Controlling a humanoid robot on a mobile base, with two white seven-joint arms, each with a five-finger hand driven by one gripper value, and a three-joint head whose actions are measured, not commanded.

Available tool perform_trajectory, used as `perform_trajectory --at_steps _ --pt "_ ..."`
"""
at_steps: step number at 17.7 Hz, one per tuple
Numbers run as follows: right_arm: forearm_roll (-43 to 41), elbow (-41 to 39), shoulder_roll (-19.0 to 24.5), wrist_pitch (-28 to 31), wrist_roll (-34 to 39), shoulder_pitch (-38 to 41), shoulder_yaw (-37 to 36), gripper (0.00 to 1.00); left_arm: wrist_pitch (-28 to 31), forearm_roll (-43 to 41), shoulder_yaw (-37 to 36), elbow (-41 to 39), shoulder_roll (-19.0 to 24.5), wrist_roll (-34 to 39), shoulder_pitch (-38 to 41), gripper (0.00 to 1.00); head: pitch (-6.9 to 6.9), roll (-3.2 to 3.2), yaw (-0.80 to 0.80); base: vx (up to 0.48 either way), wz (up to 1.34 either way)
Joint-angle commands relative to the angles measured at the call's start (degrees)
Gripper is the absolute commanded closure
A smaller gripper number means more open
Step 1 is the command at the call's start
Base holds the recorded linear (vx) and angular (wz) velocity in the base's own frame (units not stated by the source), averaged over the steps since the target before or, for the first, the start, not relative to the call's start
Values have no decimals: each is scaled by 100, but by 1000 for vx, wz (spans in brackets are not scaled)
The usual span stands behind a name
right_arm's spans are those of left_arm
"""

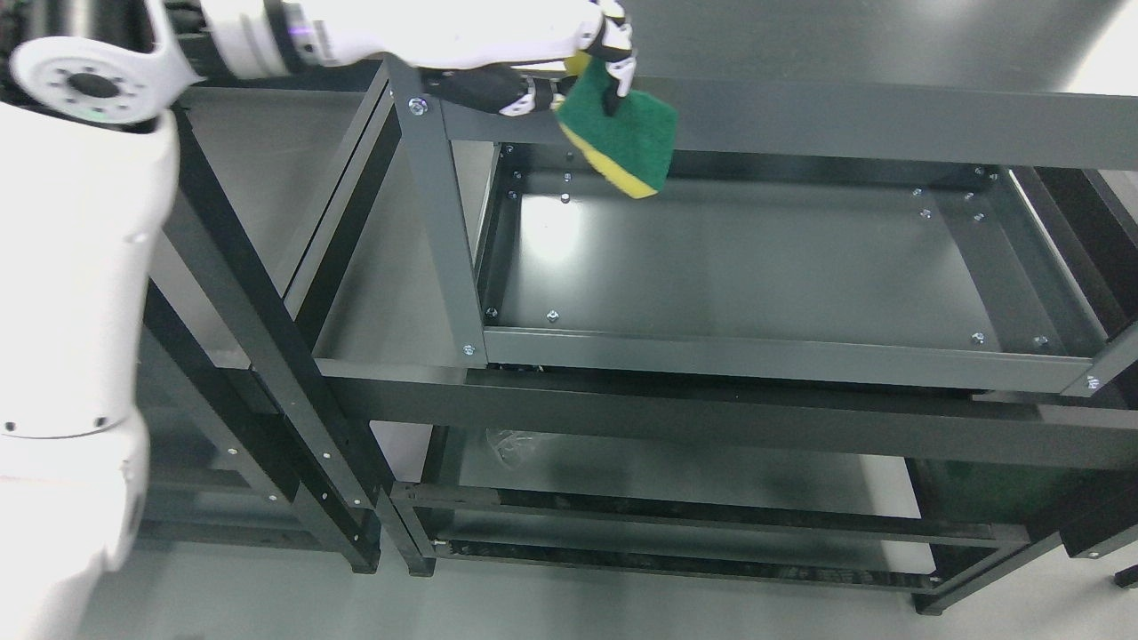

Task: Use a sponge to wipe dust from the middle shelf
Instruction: 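Wipe the sponge across the middle shelf toward and away from the robot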

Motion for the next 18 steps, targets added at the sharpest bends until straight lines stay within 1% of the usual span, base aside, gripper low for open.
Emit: perform_trajectory --at_steps 1,5,6,8,11,12,13,16,18 --pt "0 -100 -100 4 14 0 -1 0 2 -696 -790 530 -1418 711 11 100 0 0 0 0 0" --pt "0 -100 -100 4 5 0 -1 0 2 -758 -1932 521 -1418 1776 -33 100 0 0 0 0 0" --pt "0 -100 -100 4 5 0 -1 0 132 -749 -2214 521 -1418 2005 -50 100 0 0 0 0 0" --pt "0 -100 -100 4 5 0 -1 0 842 -714 -2889 521 -1418 2619 -85 100 0 0 0 0 0" --pt "0 -100 -100 4 5 0 8 0 1827 -592 -3646 521 -1418 3411 -164 100 0 0 0 0 0" --pt "0 -100 -100 4 5 0 8 0 2152 -521 -3849 521 -1418 3605 -182 100 0 0 0 0 0" --pt "0 -100 -100 4 5 0 8 0 2356 -442 -4043 521 -1418 3702 -199 100 0 0 0 0 0" --pt "0 -100 -100 4 5 0 8 0 2515 -134 -4562 478 -1418 3940 -200 100 0 0 0 0 0" --pt "0 -100 -100 4 5 0 -1 0 2516 15 -4633 416 -1418 4116 -200 100 0 0 0 0 0"
